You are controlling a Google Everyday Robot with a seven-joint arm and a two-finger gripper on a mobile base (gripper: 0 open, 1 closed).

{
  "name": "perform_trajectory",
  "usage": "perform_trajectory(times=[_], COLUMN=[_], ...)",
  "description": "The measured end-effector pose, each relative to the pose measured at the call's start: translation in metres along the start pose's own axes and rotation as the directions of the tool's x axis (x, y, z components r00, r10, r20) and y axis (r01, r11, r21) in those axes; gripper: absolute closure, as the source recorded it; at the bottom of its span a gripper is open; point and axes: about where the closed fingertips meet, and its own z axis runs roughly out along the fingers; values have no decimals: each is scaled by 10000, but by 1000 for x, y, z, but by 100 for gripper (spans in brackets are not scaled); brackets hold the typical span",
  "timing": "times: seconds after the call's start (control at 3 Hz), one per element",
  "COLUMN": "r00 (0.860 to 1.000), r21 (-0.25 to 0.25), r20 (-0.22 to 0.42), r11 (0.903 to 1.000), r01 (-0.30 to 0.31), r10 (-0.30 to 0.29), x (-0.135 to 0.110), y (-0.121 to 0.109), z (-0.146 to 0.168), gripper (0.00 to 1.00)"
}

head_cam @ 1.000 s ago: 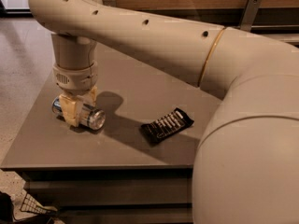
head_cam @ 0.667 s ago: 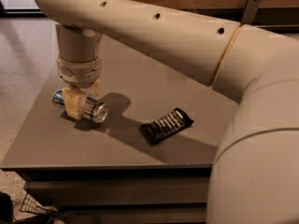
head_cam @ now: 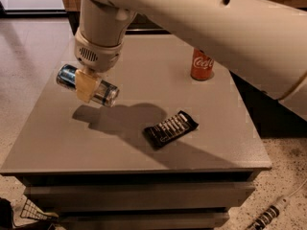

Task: Place redbull can upright

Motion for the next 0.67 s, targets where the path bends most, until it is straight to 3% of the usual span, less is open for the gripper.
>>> perform_trajectory(times=[0.33,0.67], r00=[9851,9365], r21=[77,116], r20=[1608,3364], r11=[9981,9948], r01=[611,1009], r10=[-616,-989], x=[1,5], y=[-9,-12], z=[-11,-16], gripper=[100,100])
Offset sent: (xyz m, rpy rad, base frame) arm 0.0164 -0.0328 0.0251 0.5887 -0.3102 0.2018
